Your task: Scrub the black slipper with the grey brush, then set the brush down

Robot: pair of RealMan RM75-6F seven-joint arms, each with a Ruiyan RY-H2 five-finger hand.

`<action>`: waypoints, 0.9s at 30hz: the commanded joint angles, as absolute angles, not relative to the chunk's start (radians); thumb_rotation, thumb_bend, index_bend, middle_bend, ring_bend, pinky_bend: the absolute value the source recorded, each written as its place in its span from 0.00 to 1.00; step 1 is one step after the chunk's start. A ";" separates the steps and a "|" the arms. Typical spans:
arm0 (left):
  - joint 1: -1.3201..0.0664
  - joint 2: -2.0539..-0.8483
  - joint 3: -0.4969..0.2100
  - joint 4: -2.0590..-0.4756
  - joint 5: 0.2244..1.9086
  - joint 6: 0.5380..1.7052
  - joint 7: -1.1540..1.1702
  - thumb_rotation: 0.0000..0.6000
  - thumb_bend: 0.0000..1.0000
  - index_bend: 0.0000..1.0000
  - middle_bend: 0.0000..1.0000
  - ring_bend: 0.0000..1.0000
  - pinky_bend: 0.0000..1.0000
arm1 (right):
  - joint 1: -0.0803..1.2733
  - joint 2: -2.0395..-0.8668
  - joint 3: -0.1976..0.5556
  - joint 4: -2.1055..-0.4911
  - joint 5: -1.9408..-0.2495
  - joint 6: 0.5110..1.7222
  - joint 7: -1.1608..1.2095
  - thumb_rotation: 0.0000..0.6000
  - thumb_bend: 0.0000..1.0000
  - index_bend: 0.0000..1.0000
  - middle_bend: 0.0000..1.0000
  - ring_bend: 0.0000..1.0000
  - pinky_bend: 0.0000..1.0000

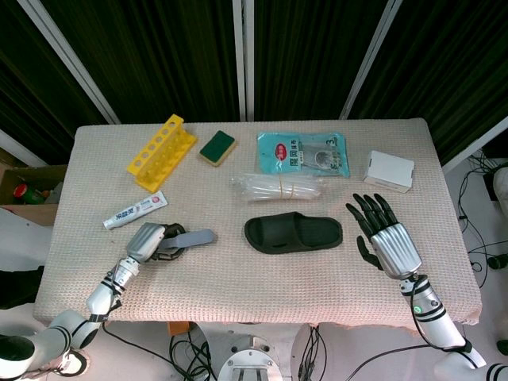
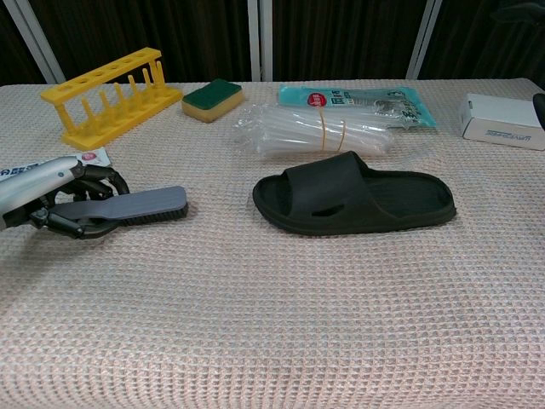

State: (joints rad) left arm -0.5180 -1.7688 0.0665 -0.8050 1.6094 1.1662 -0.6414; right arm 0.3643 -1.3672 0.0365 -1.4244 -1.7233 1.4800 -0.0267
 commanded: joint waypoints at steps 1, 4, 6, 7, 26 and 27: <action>-0.520 -1.767 0.068 -0.806 1.611 1.164 -0.641 0.77 0.32 0.52 0.58 0.49 0.61 | 0.364 -1.368 0.037 -1.424 -1.723 1.480 -0.027 0.97 0.61 0.00 0.00 0.00 0.00; -0.522 -1.763 0.070 -0.810 1.611 1.157 -0.636 0.76 0.32 0.51 0.53 0.47 0.60 | 0.363 -1.368 0.038 -1.424 -1.722 1.479 -0.028 0.97 0.61 0.00 0.00 0.00 0.00; -0.522 -1.762 0.070 -0.812 1.612 1.159 -0.632 0.75 0.32 0.51 0.51 0.47 0.60 | 0.362 -1.368 0.039 -1.423 -1.721 1.479 -0.029 0.97 0.61 0.00 0.00 0.00 0.00; -0.521 -1.762 0.070 -0.812 1.612 1.160 -0.631 0.75 0.32 0.49 0.49 0.46 0.60 | 0.362 -1.368 0.039 -1.422 -1.721 1.478 -0.030 0.97 0.62 0.00 0.00 0.00 0.00; -0.516 -1.753 0.070 -0.818 1.622 1.190 -0.577 0.74 0.28 0.14 0.31 0.25 0.38 | 0.358 -1.370 0.045 -1.418 -1.722 1.485 -0.030 0.97 0.62 0.00 0.00 0.00 0.00; -0.515 -1.752 0.069 -0.818 1.622 1.195 -0.572 0.74 0.28 0.14 0.30 0.24 0.36 | 0.358 -1.369 0.046 -1.419 -1.722 1.485 -0.030 0.97 0.62 0.00 0.00 0.00 0.00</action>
